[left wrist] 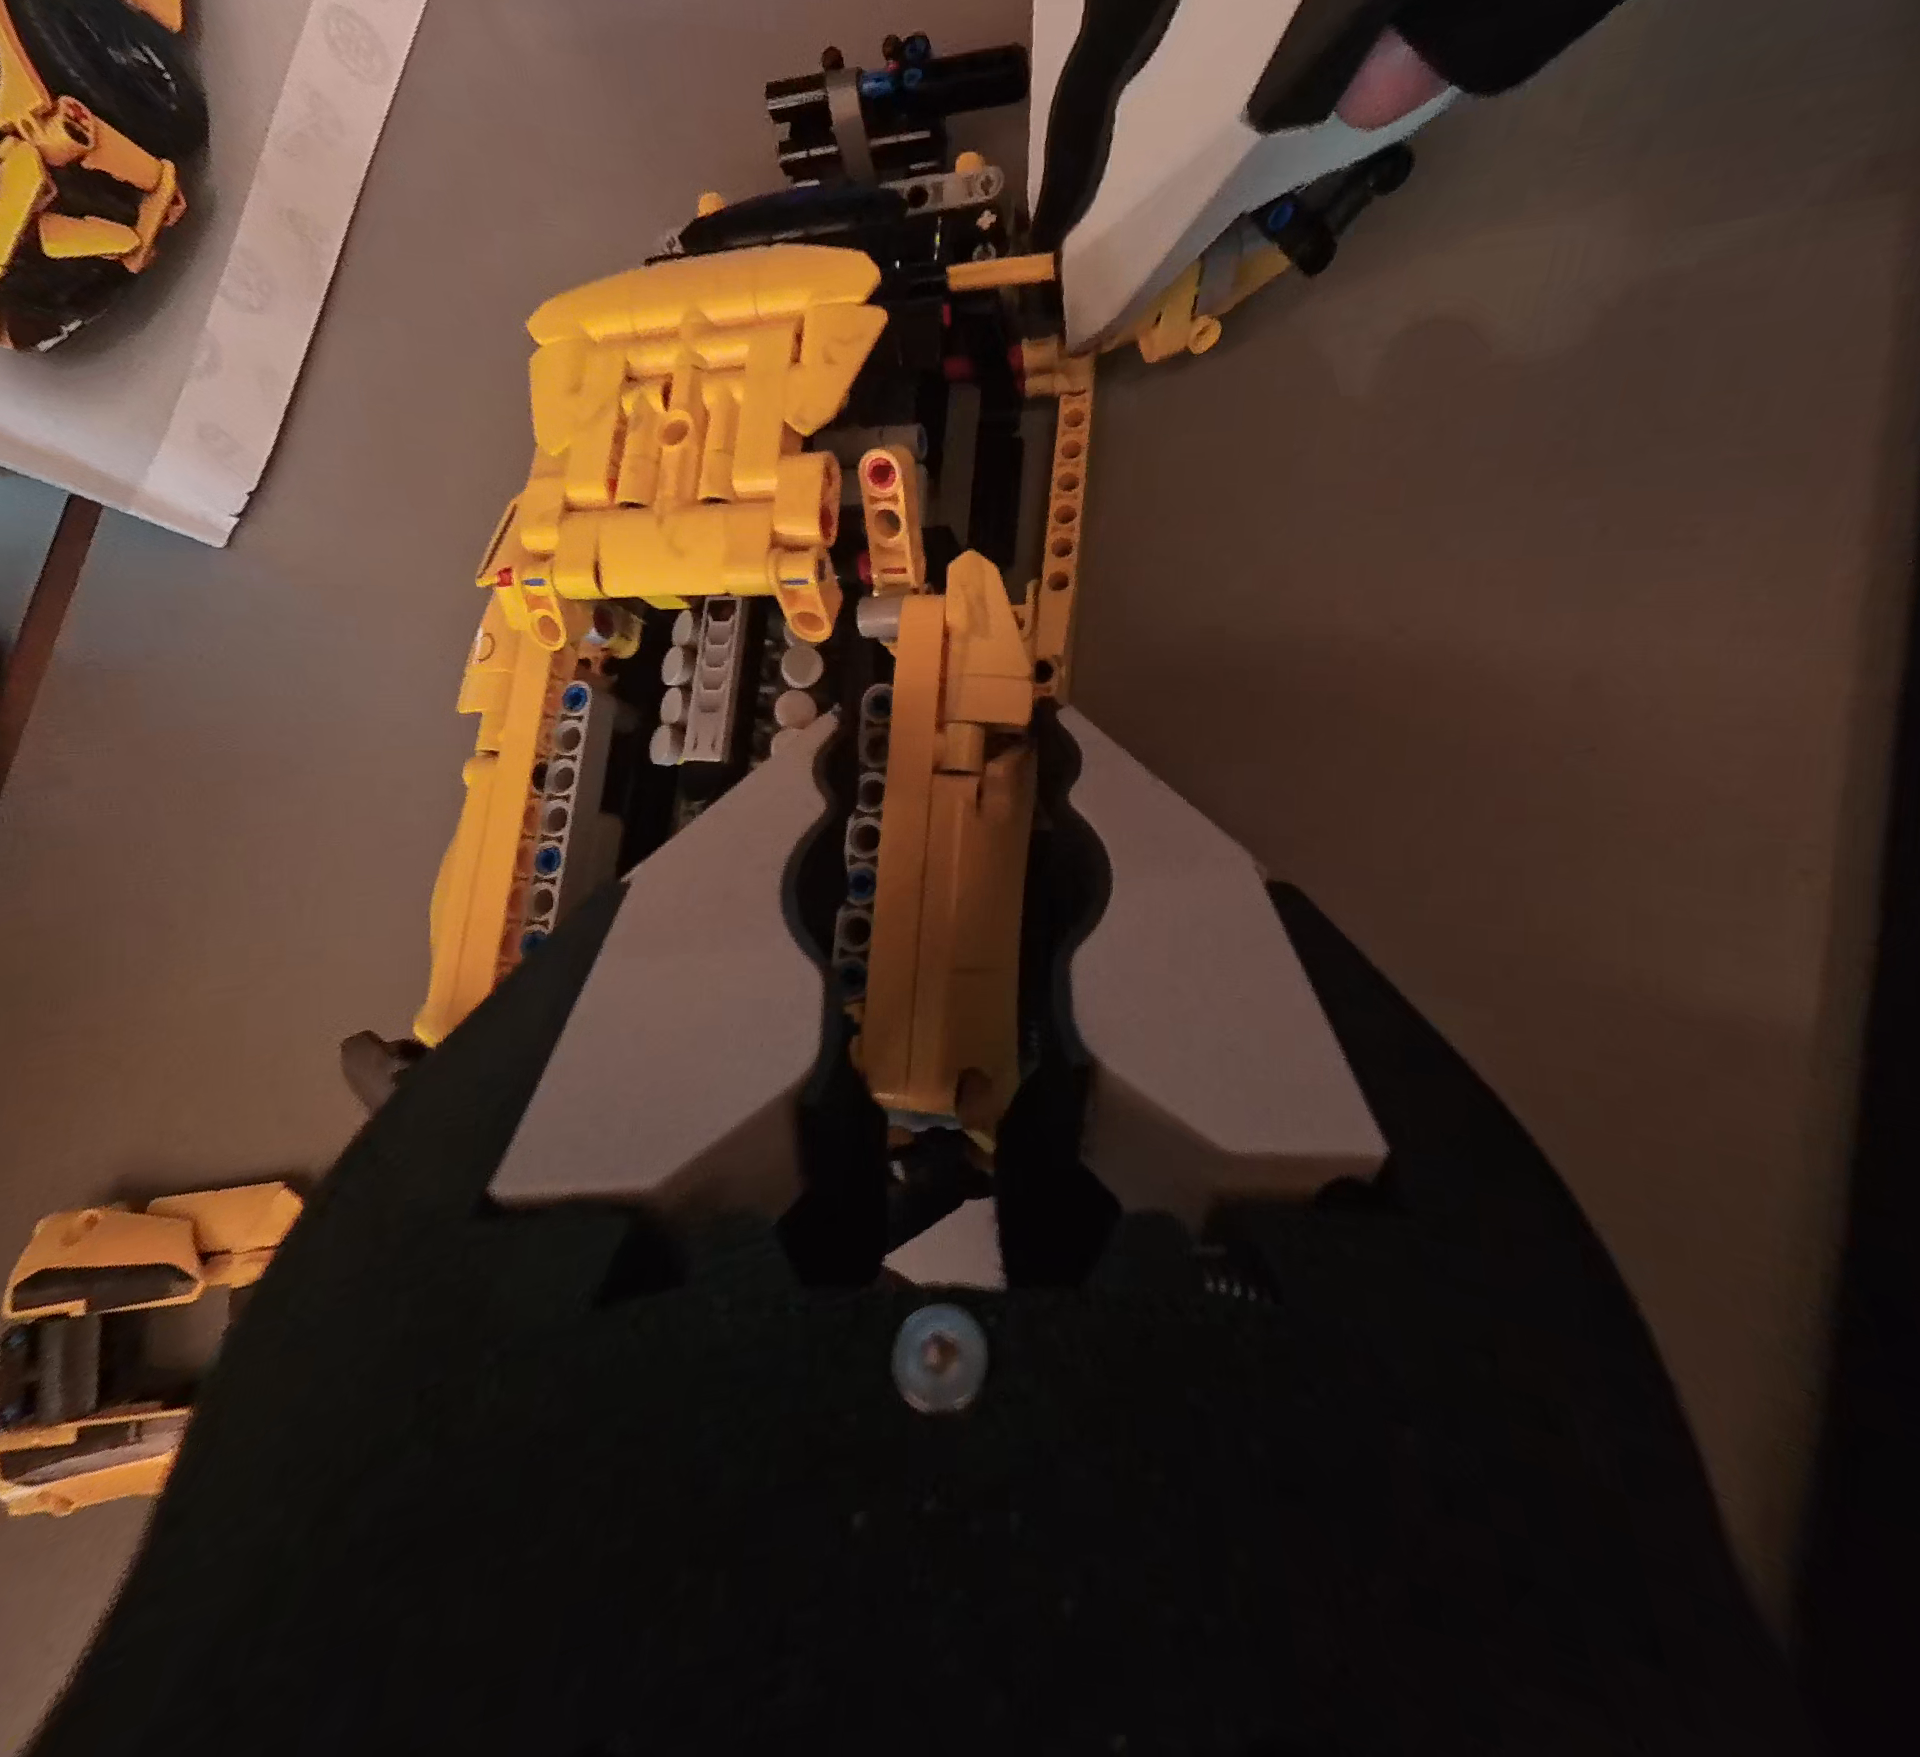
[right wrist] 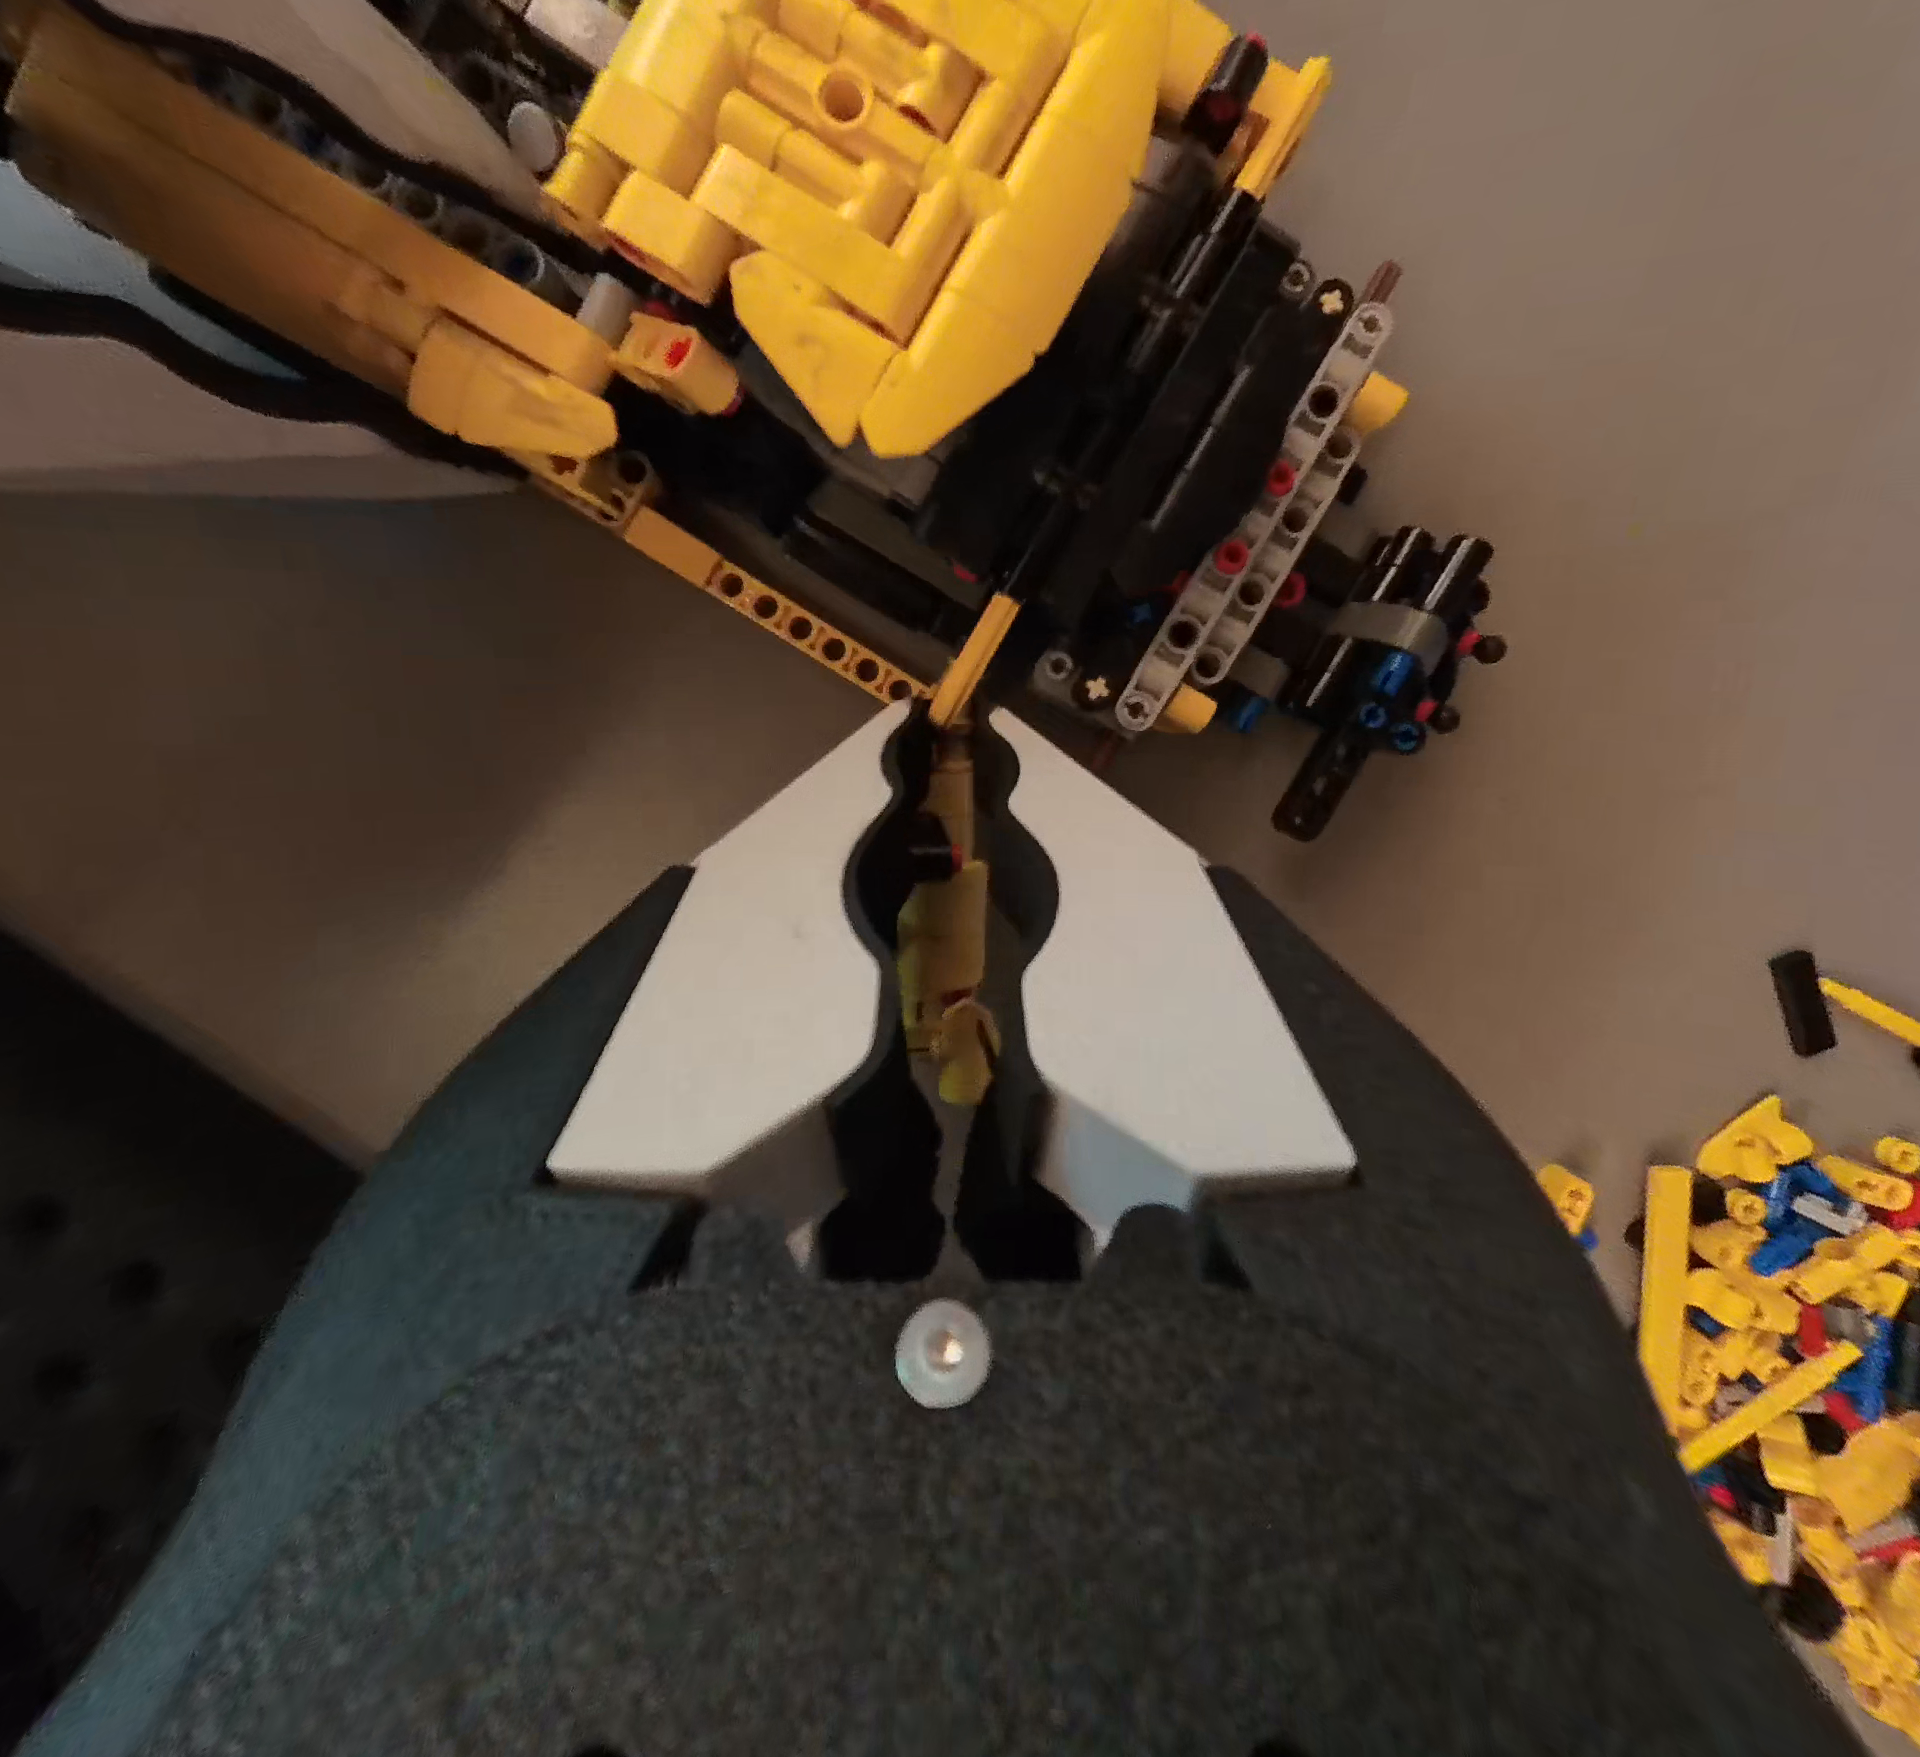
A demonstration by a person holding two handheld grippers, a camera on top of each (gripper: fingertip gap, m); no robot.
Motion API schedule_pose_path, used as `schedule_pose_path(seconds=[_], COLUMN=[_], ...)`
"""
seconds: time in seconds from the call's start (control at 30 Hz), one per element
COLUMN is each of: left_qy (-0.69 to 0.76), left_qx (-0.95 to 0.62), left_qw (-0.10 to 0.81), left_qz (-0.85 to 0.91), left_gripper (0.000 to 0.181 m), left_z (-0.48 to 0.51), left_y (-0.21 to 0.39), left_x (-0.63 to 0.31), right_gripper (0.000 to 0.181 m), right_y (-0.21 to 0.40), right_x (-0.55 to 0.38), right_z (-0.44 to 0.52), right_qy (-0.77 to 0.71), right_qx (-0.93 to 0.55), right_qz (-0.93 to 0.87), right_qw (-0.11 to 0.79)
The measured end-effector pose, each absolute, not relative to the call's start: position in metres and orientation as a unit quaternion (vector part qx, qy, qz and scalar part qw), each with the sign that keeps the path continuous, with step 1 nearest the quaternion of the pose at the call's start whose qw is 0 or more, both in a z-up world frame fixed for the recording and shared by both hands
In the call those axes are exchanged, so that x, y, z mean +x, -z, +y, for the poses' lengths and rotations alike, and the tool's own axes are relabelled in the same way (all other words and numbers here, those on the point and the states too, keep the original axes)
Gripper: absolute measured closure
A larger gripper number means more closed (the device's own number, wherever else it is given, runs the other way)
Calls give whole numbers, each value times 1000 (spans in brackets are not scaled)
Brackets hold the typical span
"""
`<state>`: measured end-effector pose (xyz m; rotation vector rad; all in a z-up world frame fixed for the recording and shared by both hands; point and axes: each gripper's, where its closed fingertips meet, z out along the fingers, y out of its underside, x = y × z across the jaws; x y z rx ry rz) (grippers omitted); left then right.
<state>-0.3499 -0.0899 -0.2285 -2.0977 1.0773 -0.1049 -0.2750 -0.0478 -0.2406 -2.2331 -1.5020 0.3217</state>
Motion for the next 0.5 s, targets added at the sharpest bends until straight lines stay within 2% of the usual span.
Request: schedule_pose_path(seconds=[0.1, 0.2, 0.37, 0.43, 0.5], left_qy=[42, 45, 47, 26, 18], left_qx=[-822, -829, -829, -829, -828], left_qw=[379, 375, 377, 370, 369], left_qz=[423, 412, 410, 418, 422], left_gripper=[146, 146, 147, 146, 146], left_z=[-90, -88, -87, -85, -84], left_y=[229, 229, 226, 228, 230], left_x=[-349, -350, -349, -347, -345], right_gripper=[176, 177, 177, 177, 176], right_y=[241, 235, 225, 231, 240], right_x=[-273, -277, -277, -276, -274], right_z=[-50, -44, -42, -40, -39], right_qy=[-121, -119, -223, -222, -155], right_qx=[-813, -799, -811, -815, -804], right_qz=[-542, -557, -502, -493, -529], right_qw=[175, 193, 203, 209, 224])
